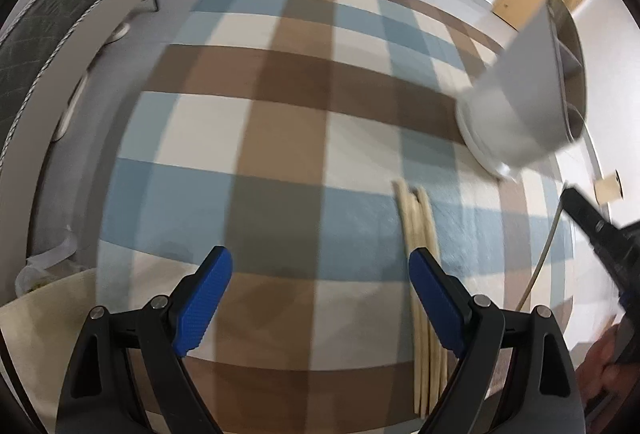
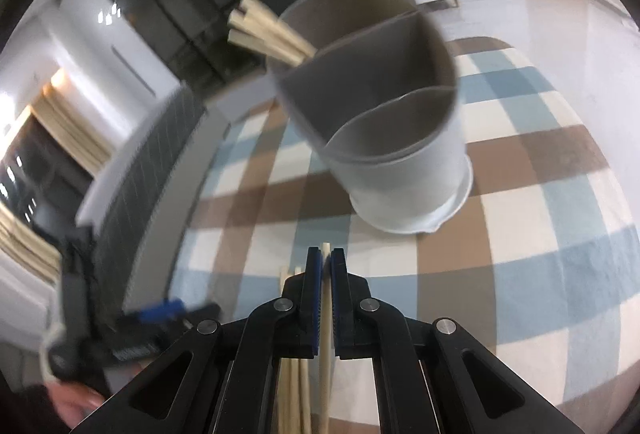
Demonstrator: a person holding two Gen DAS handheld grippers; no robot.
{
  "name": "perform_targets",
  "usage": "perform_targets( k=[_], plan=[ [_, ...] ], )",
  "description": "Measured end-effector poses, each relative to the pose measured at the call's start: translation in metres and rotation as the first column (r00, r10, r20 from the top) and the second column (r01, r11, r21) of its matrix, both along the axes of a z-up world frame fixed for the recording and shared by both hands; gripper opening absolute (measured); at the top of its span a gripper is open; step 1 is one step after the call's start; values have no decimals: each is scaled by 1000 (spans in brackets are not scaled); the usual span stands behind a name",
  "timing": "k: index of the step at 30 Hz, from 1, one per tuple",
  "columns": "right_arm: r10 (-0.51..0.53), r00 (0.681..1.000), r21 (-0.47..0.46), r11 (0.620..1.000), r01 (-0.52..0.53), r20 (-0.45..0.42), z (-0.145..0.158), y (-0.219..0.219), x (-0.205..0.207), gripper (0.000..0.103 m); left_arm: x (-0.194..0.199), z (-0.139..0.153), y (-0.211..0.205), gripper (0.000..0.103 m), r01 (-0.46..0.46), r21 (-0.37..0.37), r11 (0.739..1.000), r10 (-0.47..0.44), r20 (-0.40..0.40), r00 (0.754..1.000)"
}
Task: Organize utensils
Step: 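Close the right gripper on one chopstick while the left gripper hovers over the pile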
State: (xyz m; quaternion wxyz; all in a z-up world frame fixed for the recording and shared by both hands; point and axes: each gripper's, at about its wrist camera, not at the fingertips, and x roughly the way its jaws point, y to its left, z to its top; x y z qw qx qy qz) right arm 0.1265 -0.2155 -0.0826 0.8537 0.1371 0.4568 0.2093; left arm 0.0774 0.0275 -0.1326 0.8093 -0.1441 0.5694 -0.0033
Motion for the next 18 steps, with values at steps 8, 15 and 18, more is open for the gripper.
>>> perform_targets(
  k=[8, 15, 18],
  plan=[
    [-64, 997, 82, 995, 60, 46, 9, -20, -6, 4, 4, 0, -35, 87, 62, 74, 995, -62, 5, 998],
    [-142, 986, 100, 986, 133, 84, 18, -41, -12, 4, 9, -17, -49, 87, 49, 151, 987, -41, -58, 997],
    [-156, 983, 116, 983, 144, 99, 22, -46, -12, 4, 11, -22, -50, 87, 46, 171, 984, -31, -86, 996]
  ],
)
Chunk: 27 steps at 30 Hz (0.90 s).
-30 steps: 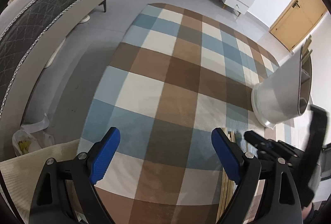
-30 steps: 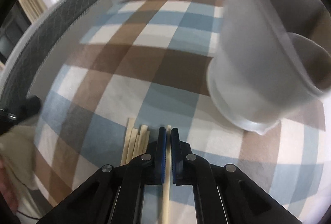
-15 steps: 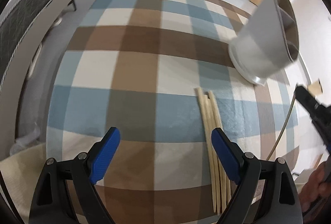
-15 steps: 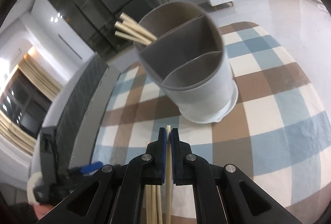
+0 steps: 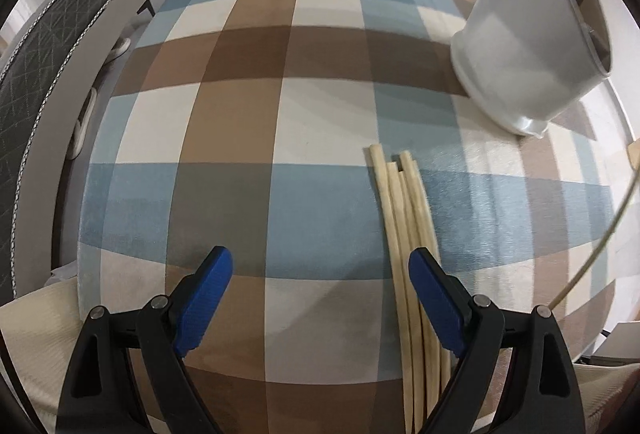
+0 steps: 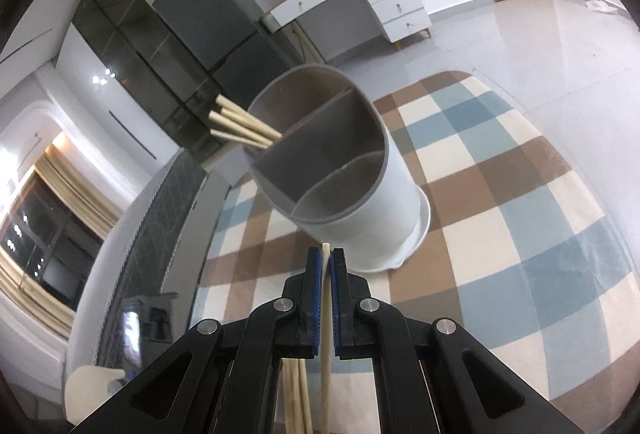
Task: Organize utensils
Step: 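Close the right gripper on one chopstick while the left gripper hovers over the pile, then close the left gripper on a chopstick and lift it while the right gripper lifts its own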
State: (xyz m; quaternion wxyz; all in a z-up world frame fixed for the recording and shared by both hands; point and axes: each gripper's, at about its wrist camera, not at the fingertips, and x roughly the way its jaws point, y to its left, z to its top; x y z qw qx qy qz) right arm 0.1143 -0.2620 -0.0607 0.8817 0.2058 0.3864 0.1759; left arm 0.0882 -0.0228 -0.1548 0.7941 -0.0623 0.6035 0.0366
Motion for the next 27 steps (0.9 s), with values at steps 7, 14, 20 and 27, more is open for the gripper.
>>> perform_targets(
  k=[7, 14, 20, 27],
  plan=[
    [-16, 1000, 35, 999, 16, 11, 4, -7, 1, 4, 2, -4, 6, 87, -19, -1, 1000, 19, -31, 999],
    [-20, 1000, 36, 999, 19, 19, 7, -6, 0, 4, 11, -10, 5, 87, -3, 16, 1000, 4, -46, 999],
    [-21, 1000, 35, 999, 20, 19, 8, -6, -1, 4, 12, -7, 7, 85, -16, 21, 1000, 17, -38, 999],
    [-28, 999, 24, 999, 27, 16, 7, -4, -1, 4, 38, -7, 15, 81, -25, 36, 999, 27, -39, 999]
  ],
)
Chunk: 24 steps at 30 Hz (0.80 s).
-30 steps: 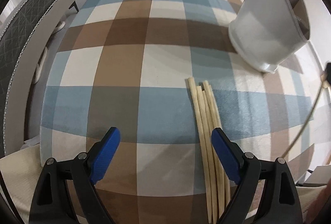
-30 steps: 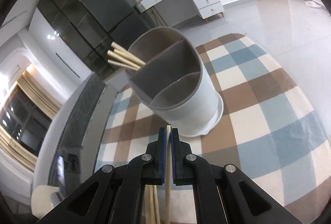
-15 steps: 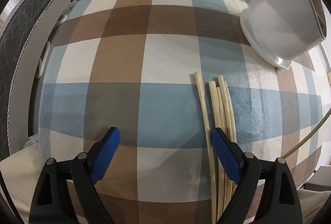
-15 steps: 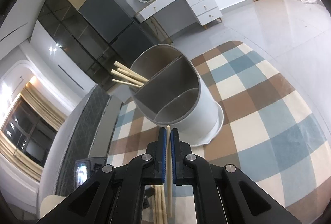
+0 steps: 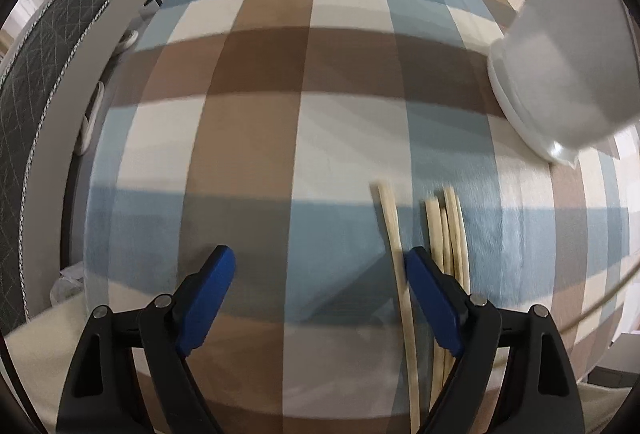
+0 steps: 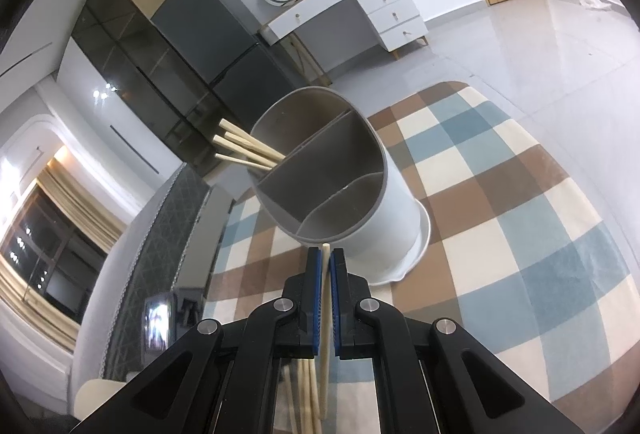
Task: Organize utensils
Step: 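Close the left gripper on a chopstick and lift it while the right gripper lifts its own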
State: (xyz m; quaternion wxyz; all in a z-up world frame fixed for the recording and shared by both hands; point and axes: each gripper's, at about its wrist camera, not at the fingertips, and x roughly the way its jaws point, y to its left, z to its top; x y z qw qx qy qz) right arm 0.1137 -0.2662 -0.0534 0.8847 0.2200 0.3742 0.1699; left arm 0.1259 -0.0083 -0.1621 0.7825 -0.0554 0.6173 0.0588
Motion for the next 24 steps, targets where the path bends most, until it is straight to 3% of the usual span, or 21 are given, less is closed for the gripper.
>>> perform_targets(
  k=[2, 4, 5, 7, 11, 15, 18, 24],
  plan=[
    [-3, 1000, 0, 1000, 3, -4, -1, 0, 1, 4, 6, 1, 0, 70, 4, -17, 1000, -4, 1, 1000],
    [-4, 1000, 0, 1000, 4, -6, -2, 0, 2, 4, 10, 4, -4, 43, 19, -16, 1000, -19, 10, 1000],
    [-2, 1000, -2, 1000, 2, -7, -2, 1, 3, 4, 13, 5, -8, 35, 33, -17, 999, -33, 11, 999],
    [3, 1000, -7, 1000, -3, -5, -1, 3, 4, 4, 15, 7, -14, 4, 66, -23, 998, -65, 13, 998],
    [35, 999, -26, 999, -35, 12, 2, 11, 1, 4, 17, 8, -18, 2, 93, -48, 994, -92, 31, 995],
    [83, 994, -73, 994, -78, 69, 13, 22, -12, 4, 0, 30, -15, 2, 100, -84, 991, -88, 132, 987],
    [111, 987, -120, 988, -97, 113, 21, 32, -27, 4, -20, 55, -9, 1, 116, -119, 986, -86, 232, 969],
    [124, 978, -200, 976, -90, 168, 34, 50, -51, 3, -64, 105, 2, 1, 152, -166, 974, -71, 413, 908]
  ],
)
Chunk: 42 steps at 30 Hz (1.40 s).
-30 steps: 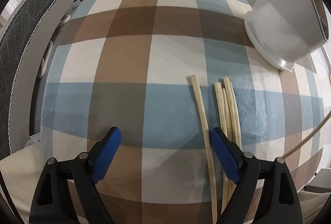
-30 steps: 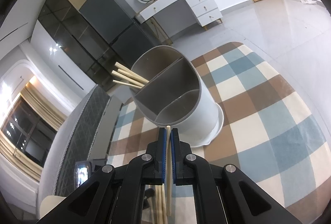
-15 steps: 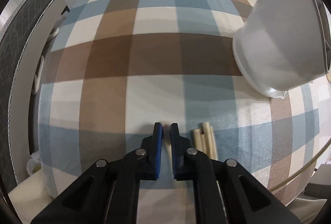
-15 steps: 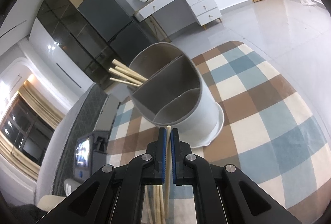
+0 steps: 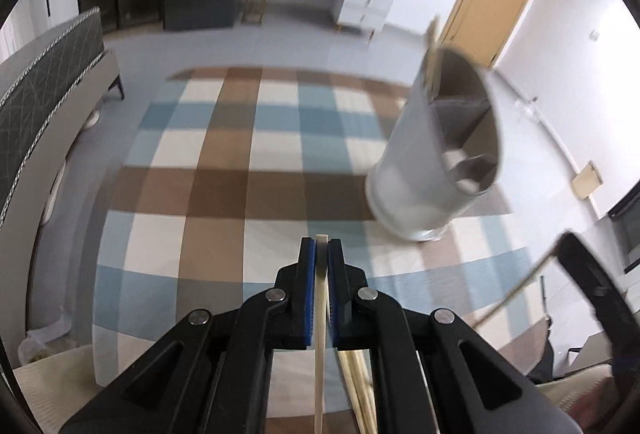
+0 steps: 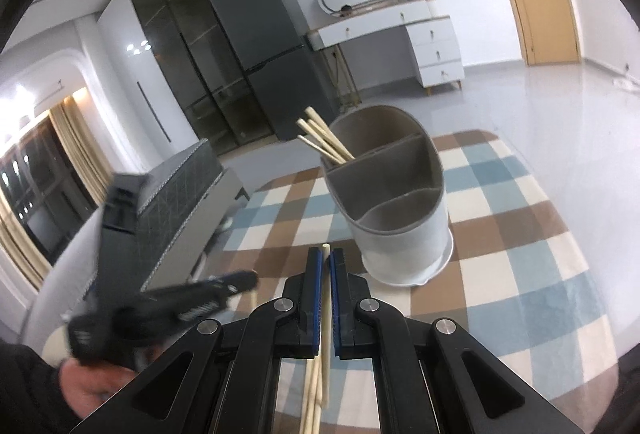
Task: Organize utensils
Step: 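Close the left gripper on a chopstick and lift it while the right gripper lifts its own, then carry both chopsticks over the utensil holder and lower them inside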
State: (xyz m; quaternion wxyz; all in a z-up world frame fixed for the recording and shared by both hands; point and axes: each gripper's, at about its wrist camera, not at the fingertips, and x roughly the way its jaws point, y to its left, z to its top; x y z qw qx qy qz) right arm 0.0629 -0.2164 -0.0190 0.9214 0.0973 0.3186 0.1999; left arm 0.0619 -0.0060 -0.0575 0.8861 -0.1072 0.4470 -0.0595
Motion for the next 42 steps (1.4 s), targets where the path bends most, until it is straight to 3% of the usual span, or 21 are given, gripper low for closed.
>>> perform_targets(
  k=[5, 15, 33, 37, 42],
  plan=[
    [-13, 999, -48, 999, 15, 31, 7, 5, -10, 3, -12, 22, -2, 1, 33, -12, 999, -32, 84, 996],
    [-15, 999, -96, 995, 17, 30, 14, 5, -21, 3, -13, 46, -6, 1, 84, -50, 995, -77, 139, 987],
    [-54, 996, -62, 996, 59, 73, 50, -23, -22, 3, -5, 102, -33, 1, 162, -33, 986, -154, 175, 973],
    [-40, 994, -66, 997, 47, 97, 64, -28, -17, 3, 5, 113, -42, 1, 205, -17, 979, -197, 200, 960],
    [-25, 994, -71, 997, 32, 108, 83, -37, -2, 3, 21, 125, -44, 1, 220, -48, 974, -206, 201, 958]
  ],
)
